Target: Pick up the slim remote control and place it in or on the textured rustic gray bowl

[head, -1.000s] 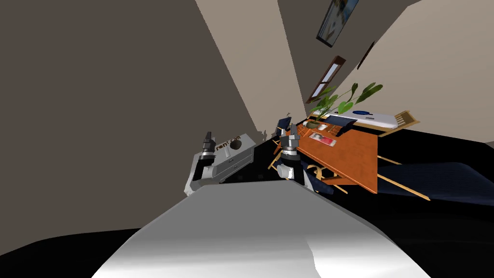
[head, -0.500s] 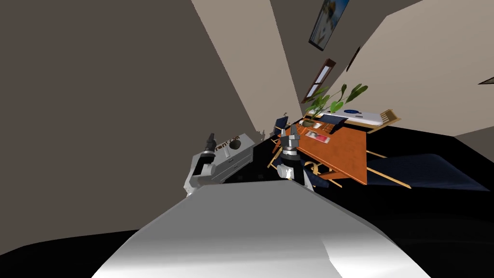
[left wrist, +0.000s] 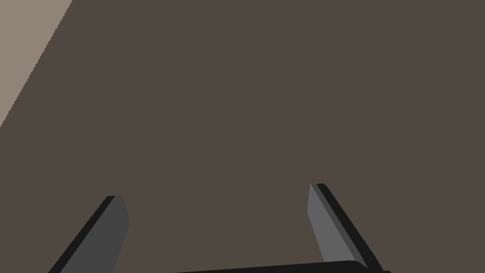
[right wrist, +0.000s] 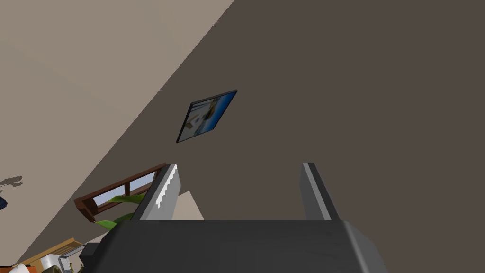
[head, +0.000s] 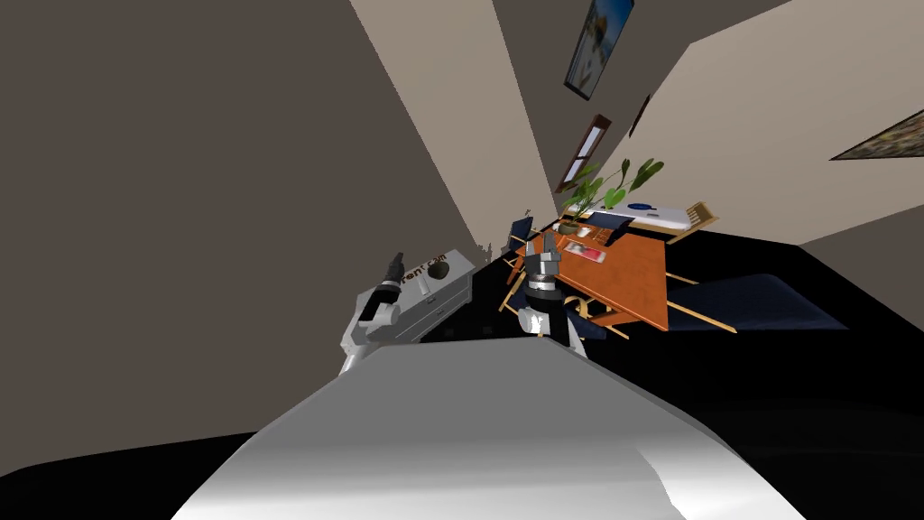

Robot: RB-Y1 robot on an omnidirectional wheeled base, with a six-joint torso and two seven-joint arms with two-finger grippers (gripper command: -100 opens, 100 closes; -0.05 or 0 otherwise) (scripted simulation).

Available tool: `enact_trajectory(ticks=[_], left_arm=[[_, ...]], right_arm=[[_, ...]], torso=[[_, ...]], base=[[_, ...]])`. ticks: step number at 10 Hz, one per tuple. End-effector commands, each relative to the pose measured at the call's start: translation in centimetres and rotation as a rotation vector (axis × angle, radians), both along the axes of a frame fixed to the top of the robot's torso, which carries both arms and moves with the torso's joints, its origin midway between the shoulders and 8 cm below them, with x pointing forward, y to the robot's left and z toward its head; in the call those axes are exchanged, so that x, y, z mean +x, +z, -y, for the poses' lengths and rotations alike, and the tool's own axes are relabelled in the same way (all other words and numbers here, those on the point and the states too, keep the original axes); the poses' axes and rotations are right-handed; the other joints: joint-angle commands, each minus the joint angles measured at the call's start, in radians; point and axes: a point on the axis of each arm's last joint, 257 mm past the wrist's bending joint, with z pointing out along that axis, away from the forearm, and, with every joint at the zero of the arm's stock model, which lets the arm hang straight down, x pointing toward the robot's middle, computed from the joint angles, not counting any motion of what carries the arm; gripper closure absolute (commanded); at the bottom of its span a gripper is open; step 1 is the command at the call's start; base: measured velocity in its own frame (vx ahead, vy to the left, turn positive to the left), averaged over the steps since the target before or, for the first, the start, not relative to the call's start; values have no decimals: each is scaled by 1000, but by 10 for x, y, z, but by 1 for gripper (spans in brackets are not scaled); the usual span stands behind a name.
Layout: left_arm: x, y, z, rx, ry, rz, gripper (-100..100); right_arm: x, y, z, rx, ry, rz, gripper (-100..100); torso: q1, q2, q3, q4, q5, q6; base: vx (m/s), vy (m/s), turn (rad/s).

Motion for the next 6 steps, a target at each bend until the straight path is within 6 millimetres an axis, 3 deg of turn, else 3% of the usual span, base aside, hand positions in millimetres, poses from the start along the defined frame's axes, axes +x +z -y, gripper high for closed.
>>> enact_trajectory(ticks=[1, 6], left_arm=[[7, -19, -10, 21, 13, -66, -100], [15, -65, -33, 49, 46, -237, -100]], right_arm=[[0, 0, 0, 0, 0, 0, 0], [0, 0, 0, 0, 0, 0, 0]], torso=[[0, 0, 0, 0, 0, 0], [0, -1, -1, 0, 0, 0]], base=[[-21, 27, -143], [-17, 27, -109]])
